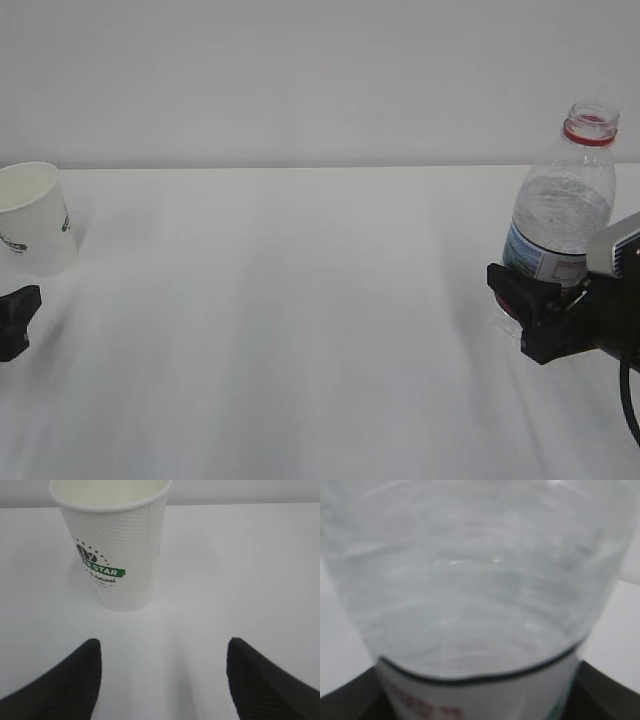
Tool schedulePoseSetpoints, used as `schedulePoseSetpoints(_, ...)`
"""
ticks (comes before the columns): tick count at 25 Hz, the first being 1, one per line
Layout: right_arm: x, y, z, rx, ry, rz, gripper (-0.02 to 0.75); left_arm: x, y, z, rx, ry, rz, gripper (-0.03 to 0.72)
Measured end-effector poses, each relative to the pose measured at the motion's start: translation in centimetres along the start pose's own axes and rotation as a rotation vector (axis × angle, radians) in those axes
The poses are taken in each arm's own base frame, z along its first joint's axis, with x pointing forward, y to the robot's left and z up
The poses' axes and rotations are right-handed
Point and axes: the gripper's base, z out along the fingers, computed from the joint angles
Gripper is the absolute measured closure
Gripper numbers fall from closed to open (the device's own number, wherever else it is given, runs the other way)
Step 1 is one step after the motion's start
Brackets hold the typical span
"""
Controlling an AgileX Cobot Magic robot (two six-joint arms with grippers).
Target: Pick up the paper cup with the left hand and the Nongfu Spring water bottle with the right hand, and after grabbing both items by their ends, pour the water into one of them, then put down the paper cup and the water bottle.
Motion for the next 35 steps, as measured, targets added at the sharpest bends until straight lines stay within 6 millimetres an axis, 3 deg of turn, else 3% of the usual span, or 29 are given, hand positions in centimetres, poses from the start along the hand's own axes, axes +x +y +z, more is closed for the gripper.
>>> schedulePoseSetpoints(16, -0.1, 0.0, 0.1, 0.001, -0.003, -0.001, 0.214, -3.0, 2.8, 3.0, 0.041, -0.097, 0.002, 0.113)
schedulePoseSetpoints(35, -0.1, 0.0, 0.1, 0.001, -0.003, -0.001, 0.214, -3.1, 3.0, 3.4, 0.065, -0.075, 0.005, 0.167)
